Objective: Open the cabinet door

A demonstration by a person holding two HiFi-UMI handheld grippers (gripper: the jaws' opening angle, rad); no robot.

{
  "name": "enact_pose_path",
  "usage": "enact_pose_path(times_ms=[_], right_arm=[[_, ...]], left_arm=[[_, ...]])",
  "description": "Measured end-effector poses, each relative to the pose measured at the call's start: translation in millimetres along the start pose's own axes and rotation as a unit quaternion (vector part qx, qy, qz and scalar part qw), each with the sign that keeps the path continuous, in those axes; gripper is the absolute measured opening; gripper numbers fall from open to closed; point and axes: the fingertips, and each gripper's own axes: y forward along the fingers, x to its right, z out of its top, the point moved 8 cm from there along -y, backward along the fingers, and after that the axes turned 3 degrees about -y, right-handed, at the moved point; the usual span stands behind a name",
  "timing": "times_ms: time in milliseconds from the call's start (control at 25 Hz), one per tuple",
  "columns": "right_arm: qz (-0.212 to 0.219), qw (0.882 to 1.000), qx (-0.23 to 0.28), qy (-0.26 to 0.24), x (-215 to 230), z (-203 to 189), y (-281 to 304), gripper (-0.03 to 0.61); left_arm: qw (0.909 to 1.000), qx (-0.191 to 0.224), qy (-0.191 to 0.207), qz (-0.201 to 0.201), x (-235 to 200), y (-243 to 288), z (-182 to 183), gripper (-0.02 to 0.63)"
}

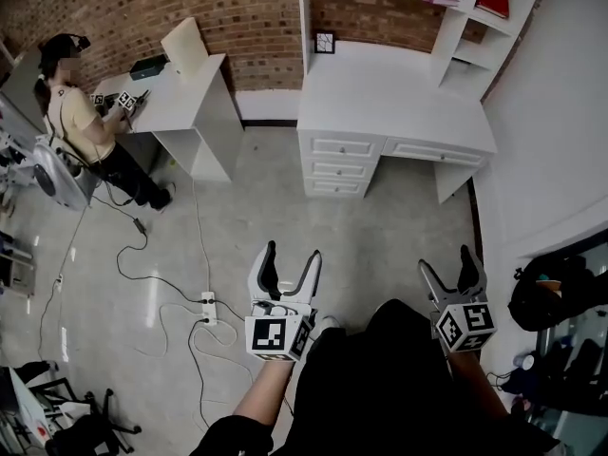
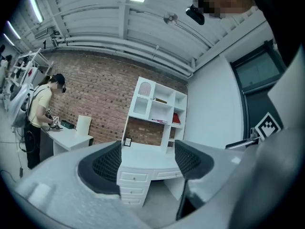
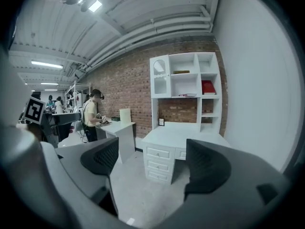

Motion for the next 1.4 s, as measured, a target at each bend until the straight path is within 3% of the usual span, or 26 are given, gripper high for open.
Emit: enact_pose_path(times_ms=[280, 560, 1120, 1280, 1400], right_arm=[[0.025, 1.0, -0.007, -0.013, -7, 8, 27, 0.425], [0.063, 0.998, -0.009, -0.015, 1, 11, 88, 0.425], [0.029, 0.999, 0.022, -0.01, 133, 63, 231, 0.423], [0.033, 0.999, 0.023, 0.01, 172, 75, 277, 0.423], [0.052, 0.998, 0.021, 0.01, 194, 81, 306, 0.423]], left_arm=[[0.9995, -0.013, -0.014, 0.026, -17, -7, -5, 0.336], [0.9988, -0.028, -0.006, 0.039, -30, 33, -5, 0.336], [0.9988, -0.037, 0.029, 0.016, -8, 252, 17, 0.334], [0.9993, -0.032, -0.002, 0.017, -3, 316, 20, 0.334], [0.999, -0.035, 0.021, 0.02, 2, 352, 25, 0.334]])
